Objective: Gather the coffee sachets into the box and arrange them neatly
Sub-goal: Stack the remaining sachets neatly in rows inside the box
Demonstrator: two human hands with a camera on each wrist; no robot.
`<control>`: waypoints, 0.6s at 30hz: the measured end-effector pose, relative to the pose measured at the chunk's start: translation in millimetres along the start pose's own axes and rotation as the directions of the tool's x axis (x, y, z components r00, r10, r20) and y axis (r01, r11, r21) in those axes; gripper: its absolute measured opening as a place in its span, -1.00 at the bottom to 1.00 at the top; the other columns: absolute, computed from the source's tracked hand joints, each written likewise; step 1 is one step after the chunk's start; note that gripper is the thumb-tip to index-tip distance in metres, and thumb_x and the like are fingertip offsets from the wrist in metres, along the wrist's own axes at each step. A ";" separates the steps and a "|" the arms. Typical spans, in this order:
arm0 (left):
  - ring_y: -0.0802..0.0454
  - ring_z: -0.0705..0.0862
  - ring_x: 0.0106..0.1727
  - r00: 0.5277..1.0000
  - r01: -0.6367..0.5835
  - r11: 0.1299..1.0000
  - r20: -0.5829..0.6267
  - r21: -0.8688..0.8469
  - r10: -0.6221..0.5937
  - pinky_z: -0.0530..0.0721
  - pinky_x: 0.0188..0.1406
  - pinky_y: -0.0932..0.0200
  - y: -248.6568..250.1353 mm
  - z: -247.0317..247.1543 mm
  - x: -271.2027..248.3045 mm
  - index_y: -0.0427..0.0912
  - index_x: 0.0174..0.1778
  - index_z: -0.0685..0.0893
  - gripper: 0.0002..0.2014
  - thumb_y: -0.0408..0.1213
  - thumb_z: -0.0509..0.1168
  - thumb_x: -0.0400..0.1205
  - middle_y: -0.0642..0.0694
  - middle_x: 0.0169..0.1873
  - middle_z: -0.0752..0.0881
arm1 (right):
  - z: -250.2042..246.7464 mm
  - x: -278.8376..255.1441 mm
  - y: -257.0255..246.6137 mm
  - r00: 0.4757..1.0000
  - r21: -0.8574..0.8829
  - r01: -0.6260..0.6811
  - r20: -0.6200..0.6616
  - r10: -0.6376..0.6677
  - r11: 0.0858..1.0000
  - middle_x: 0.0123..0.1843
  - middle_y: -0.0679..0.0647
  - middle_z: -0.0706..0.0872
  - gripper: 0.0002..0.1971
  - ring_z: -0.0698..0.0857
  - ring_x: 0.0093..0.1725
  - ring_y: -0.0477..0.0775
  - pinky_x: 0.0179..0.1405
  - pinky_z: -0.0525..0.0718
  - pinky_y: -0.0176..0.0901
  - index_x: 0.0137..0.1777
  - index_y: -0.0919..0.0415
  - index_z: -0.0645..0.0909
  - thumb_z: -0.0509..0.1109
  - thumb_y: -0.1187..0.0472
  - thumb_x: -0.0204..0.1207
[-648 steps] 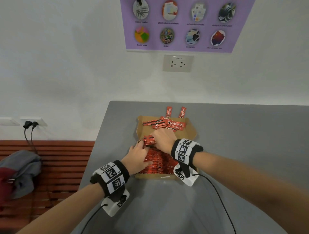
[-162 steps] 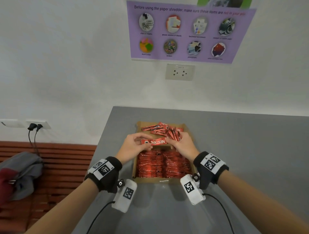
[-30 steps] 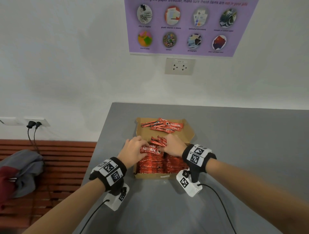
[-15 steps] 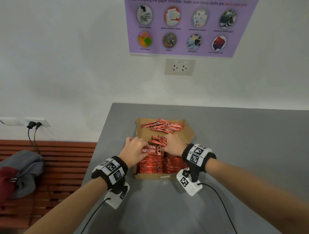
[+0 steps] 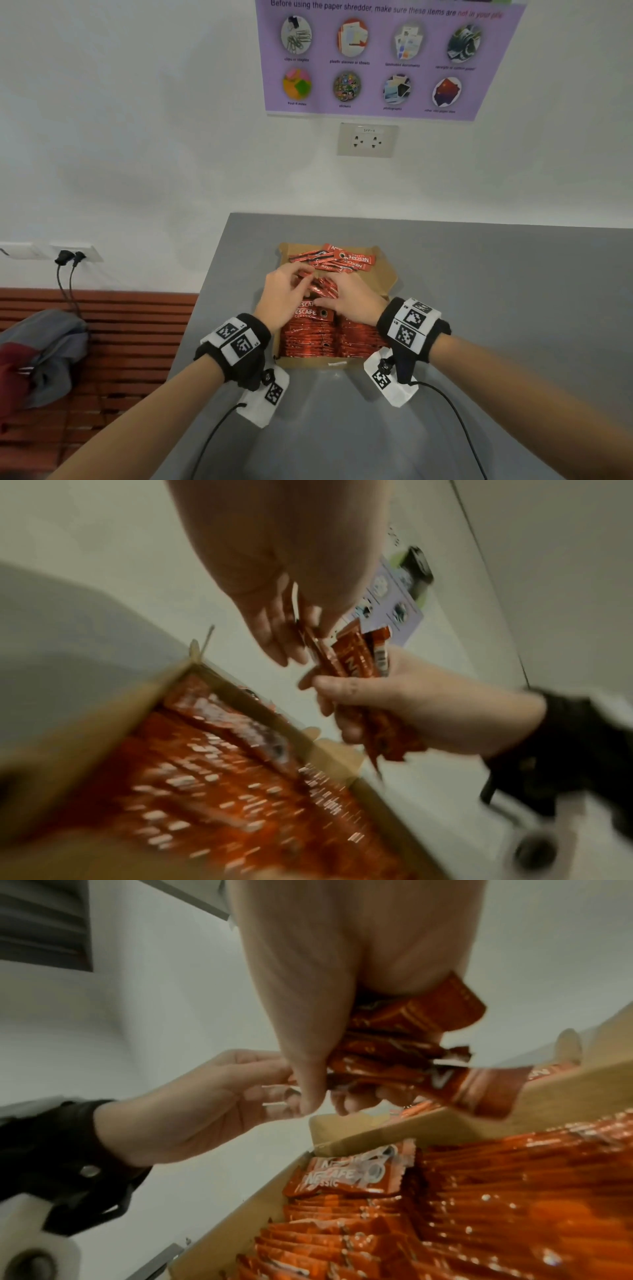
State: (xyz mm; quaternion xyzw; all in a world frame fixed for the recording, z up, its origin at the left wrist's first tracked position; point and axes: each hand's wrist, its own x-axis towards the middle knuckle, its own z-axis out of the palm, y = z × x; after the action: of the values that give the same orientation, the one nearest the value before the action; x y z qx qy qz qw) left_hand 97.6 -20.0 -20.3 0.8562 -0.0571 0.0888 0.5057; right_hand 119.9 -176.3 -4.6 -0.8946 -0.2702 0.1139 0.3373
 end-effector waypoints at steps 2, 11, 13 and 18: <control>0.25 0.72 -0.42 0.997 0.049 0.994 -0.052 -0.097 -0.054 0.64 -0.37 0.45 3.1 -2.3 2.2 -0.15 -0.02 0.70 -0.88 -0.41 0.34 0.59 -0.06 -0.14 0.76 | -3.6 -0.1 -0.1 1.000 0.019 0.005 -0.004 -0.005 1.000 0.22 -0.03 0.68 -0.56 0.65 0.14 -0.10 0.08 0.50 -0.38 0.39 0.17 0.52 0.43 0.18 0.52; 0.18 0.75 -0.37 0.982 0.148 0.922 -0.058 -0.358 -0.180 0.76 -0.26 0.18 -0.9 -23.8 -7.6 -0.10 -0.06 0.68 -0.85 -0.45 0.32 0.59 -0.04 -0.28 0.71 | -26.5 -3.3 13.6 0.970 0.068 -0.119 -0.206 0.131 0.991 -0.28 -0.15 0.61 -0.75 0.56 -0.51 -0.25 -0.52 0.55 -0.48 0.27 0.25 0.57 0.27 0.23 0.64; 0.19 0.76 -0.35 0.981 0.148 0.913 -0.061 -0.381 -0.184 0.76 -0.27 0.26 -3.0 -29.2 -8.8 -0.12 -0.10 0.66 -0.84 -0.49 0.31 0.58 -0.04 -0.19 0.71 | -31.5 -3.7 19.3 0.942 0.101 -0.151 -0.287 0.174 0.983 -0.29 -0.11 0.62 -0.81 0.56 -0.44 -0.19 -0.49 0.50 -0.49 0.16 0.24 0.61 0.29 0.22 0.61; 0.22 0.74 -0.14 0.999 0.022 0.957 -0.025 -0.289 -0.030 0.66 -0.05 0.40 -2.3 -35.5 -11.1 -0.06 -0.27 0.77 -0.78 -0.52 0.43 0.46 0.13 -0.28 0.80 | -29.2 -2.8 16.3 0.927 0.093 -0.129 -0.341 0.153 0.987 -0.36 -0.01 0.62 -0.79 0.53 -0.46 -0.09 -0.46 0.43 -0.37 -0.15 0.25 0.60 0.29 0.12 0.62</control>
State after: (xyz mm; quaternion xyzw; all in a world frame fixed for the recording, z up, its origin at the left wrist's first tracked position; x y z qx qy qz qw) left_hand 83.8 12.4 -7.8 0.7727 -0.0507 0.0853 0.6270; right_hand 135.6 -204.0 6.4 -0.9056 -0.1373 -0.0125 0.4010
